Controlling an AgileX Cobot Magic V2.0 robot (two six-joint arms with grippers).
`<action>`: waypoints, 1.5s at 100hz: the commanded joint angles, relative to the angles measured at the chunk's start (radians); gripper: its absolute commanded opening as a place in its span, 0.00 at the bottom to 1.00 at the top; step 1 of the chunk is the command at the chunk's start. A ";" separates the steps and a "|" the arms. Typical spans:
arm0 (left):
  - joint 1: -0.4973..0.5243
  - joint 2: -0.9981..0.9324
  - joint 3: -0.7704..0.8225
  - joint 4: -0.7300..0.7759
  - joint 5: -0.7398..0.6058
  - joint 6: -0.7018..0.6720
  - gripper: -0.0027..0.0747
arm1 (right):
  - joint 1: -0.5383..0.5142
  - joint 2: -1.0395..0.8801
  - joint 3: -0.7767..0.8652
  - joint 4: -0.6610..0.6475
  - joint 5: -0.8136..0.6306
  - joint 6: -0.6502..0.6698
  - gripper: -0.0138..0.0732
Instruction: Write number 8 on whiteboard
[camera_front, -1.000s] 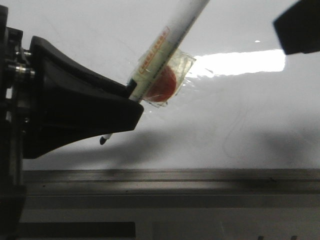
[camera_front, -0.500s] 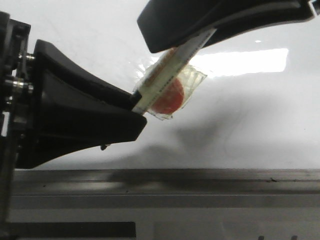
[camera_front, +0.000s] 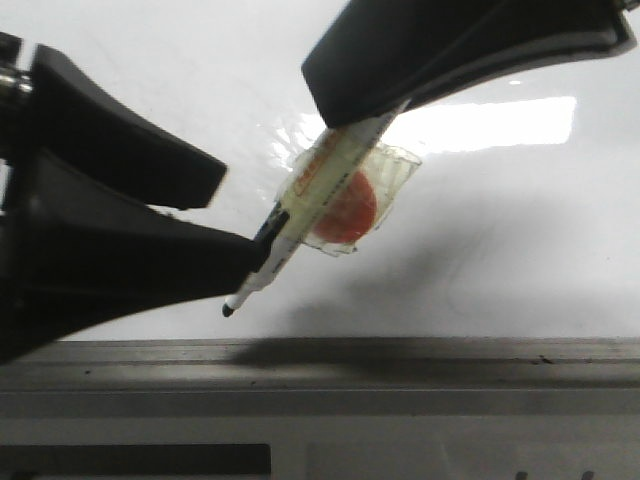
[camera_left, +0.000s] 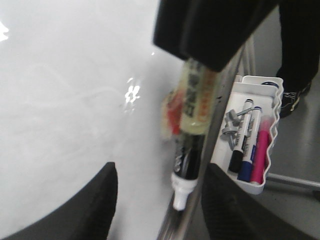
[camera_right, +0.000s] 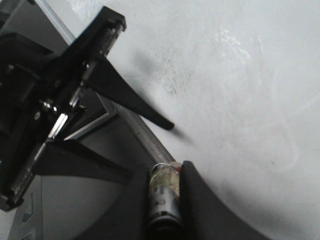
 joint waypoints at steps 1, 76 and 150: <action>-0.001 -0.117 -0.032 -0.099 0.087 -0.013 0.52 | -0.006 -0.008 -0.037 -0.003 -0.070 0.028 0.08; 0.059 -0.538 -0.030 -0.275 0.180 -0.013 0.41 | -0.271 0.196 -0.341 -0.005 0.034 0.041 0.09; 0.059 -0.538 -0.030 -0.275 0.178 -0.013 0.41 | -0.219 0.238 -0.407 -0.093 0.131 0.041 0.09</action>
